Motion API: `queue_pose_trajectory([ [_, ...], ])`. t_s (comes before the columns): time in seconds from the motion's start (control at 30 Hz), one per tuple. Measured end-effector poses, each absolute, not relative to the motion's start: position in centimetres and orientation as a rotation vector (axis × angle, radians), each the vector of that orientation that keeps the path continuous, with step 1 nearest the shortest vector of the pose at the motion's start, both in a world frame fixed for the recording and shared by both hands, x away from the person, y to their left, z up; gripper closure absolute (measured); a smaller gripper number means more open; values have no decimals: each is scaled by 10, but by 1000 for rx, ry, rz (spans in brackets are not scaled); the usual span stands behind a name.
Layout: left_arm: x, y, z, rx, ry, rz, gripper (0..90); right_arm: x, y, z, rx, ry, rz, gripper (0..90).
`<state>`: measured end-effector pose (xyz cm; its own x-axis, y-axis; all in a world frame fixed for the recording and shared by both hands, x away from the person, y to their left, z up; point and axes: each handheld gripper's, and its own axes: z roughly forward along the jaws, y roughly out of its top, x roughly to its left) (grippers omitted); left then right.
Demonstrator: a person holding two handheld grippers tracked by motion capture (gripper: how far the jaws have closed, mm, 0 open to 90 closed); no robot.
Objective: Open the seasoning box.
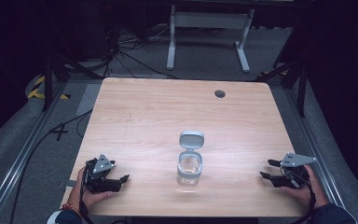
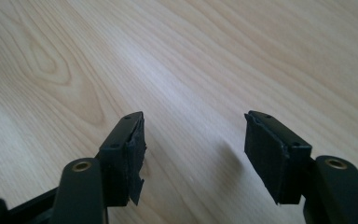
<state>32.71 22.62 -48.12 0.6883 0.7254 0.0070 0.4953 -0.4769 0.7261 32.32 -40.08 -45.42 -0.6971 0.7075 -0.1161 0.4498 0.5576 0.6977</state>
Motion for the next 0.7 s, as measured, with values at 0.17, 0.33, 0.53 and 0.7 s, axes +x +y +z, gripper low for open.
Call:
queue_pose_trajectory([
  [0.17,327,226,-481,2175,932,409,212,319,-415,-465,1046,2361,1022,305],
  [0.33,327,226,-481,2173,932,410,212,318,-418,-467,1056,2340,1039,288],
  [0.53,327,226,-481,2173,930,410,211,319,-418,-467,1053,2341,1040,287],
  [0.7,327,226,-481,2175,934,409,212,317,-418,-467,1058,2340,1037,288],
])
